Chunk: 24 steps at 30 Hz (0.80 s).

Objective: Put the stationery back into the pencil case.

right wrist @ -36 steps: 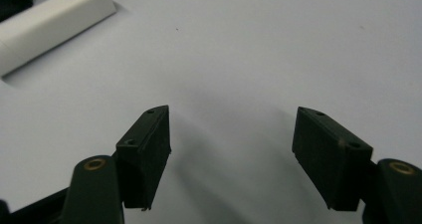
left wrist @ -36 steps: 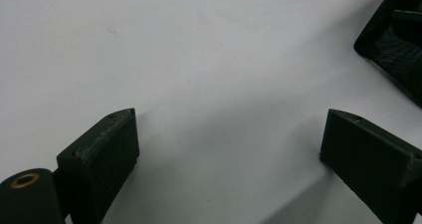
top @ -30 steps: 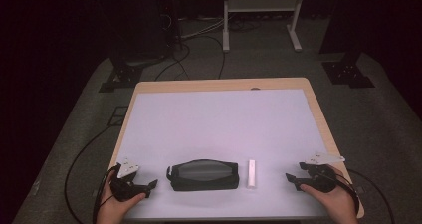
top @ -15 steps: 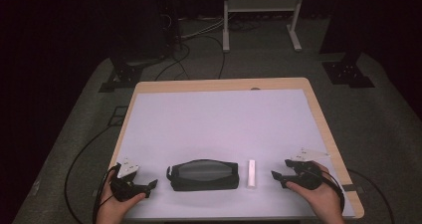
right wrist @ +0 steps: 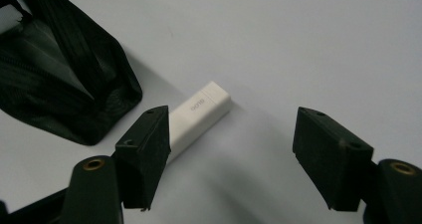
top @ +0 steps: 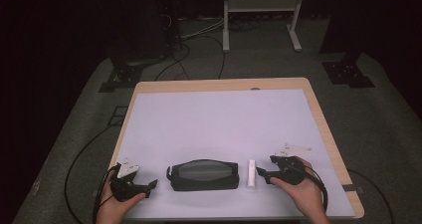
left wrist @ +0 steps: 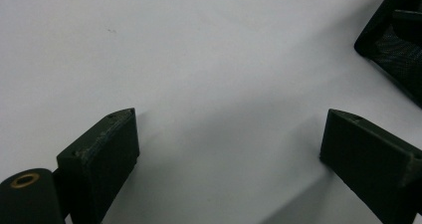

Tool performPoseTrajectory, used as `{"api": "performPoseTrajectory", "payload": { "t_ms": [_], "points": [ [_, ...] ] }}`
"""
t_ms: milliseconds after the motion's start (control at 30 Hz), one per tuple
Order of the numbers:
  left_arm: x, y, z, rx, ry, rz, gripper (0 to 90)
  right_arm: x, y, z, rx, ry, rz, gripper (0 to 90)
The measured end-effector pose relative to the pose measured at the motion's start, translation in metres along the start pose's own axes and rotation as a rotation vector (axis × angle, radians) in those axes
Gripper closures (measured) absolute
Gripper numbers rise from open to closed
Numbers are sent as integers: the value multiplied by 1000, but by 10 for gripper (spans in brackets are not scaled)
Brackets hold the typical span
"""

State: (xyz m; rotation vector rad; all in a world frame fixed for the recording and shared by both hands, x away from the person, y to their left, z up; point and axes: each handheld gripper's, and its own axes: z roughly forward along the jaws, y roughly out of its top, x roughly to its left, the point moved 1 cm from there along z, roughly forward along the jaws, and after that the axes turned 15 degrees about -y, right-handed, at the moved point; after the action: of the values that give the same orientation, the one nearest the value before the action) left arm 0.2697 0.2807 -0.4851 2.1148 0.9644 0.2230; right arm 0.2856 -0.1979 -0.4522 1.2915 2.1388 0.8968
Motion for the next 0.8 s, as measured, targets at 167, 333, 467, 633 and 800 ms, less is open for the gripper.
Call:
{"api": "performPoseTrajectory", "payload": {
  "t_ms": [167,333,467,633,800],
  "points": [
    [0,0,0,0,0,0,76,8,5,8,12,-1,4,307],
    [0,0,0,0,0,0,76,14,8,16,20,-9,15,311],
    [0,0,0,0,0,0,76,18,9,21,25,-19,18,319],
    [0,0,0,0,0,0,76,22,9,25,37,-13,16,341],
    [0,0,0,-1,0,0,76,27,8,29,55,-14,4,375]
  ]
}}
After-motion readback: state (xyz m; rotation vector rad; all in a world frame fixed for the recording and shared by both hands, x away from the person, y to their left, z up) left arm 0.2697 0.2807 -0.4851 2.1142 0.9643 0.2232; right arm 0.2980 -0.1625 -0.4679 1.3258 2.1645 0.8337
